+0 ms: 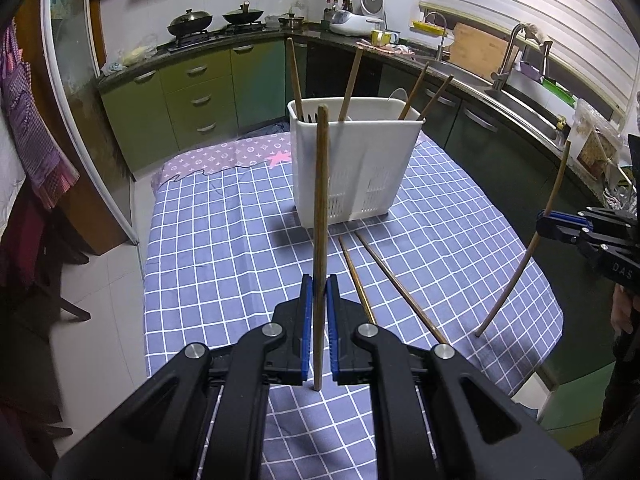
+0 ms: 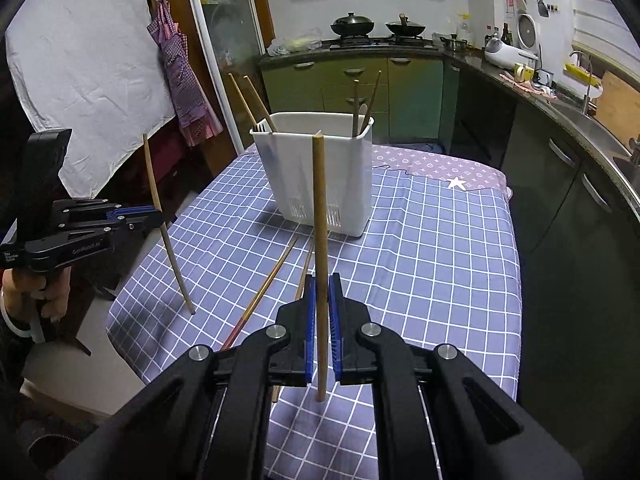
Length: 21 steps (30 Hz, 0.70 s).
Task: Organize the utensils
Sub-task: 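Carry both chopsticks upright to the white holder and open both tools over it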
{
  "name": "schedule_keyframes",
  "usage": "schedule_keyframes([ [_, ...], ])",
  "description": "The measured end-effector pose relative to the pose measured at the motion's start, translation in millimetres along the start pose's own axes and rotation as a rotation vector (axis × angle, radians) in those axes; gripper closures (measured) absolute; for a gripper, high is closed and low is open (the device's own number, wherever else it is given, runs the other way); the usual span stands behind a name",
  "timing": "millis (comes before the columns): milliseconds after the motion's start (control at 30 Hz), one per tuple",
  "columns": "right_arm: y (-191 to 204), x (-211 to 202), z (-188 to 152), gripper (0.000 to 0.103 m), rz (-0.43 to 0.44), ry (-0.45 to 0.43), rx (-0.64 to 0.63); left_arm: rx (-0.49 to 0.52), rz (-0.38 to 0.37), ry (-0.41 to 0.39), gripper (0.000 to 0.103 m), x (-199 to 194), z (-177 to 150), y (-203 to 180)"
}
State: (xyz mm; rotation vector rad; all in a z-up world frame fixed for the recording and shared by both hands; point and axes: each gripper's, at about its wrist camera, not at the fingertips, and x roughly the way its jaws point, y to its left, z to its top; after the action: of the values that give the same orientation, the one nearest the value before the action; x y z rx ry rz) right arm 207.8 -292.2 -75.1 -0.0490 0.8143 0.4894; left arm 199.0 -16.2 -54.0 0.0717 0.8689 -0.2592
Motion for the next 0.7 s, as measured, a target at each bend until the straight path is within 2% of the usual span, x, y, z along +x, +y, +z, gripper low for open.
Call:
schedule_keyframes([
  [367, 1, -5, 9, 0.096, 0.006, -0.025, 0.002, 0.006, -0.004, -0.019, 0.096, -8, 6, -1],
  [700, 15, -28, 45, 0.096, 0.021, -0.103, -0.039, 0.01, -0.017, -0.073, 0.096, -25, 32, -7],
])
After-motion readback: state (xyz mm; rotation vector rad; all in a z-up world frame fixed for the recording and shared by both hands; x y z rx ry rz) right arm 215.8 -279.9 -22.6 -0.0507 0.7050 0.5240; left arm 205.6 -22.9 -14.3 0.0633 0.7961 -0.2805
